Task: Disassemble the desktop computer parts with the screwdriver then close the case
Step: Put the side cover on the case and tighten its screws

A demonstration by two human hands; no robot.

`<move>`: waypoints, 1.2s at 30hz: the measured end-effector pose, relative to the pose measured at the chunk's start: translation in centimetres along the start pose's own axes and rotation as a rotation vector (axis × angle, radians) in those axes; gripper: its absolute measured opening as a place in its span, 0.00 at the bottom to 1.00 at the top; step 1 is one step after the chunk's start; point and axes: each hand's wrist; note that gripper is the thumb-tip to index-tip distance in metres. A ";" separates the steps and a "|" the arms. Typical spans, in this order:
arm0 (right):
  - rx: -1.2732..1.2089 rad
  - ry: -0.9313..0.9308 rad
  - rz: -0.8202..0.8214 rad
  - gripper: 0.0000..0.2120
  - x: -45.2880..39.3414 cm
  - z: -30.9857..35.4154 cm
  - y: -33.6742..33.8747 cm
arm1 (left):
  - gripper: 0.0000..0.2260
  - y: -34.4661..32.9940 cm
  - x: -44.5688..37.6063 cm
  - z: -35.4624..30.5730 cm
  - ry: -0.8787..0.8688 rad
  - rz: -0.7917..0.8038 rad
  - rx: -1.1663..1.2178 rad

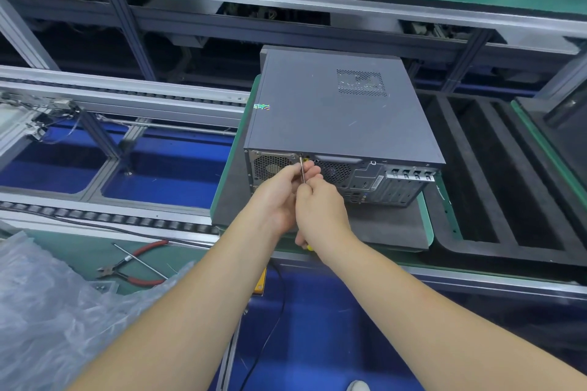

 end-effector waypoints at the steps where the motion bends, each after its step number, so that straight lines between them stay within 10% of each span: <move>1: -0.012 -0.003 0.004 0.19 0.0 0.0 -0.1 | 0.09 0.1 0.0 0.0 -0.003 0.005 0.005; 36: -0.293 -0.063 0.037 0.08 0.5 -3.2 -0.4 | 0.05 0.0 -0.2 0.0 -0.049 0.007 -0.091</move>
Point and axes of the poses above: each hand's wrist, its own x-axis away from the middle knuckle, its own y-axis out of the back of the hand, z = x × y, and after that the axes turned 13 degrees about -y, right-handed
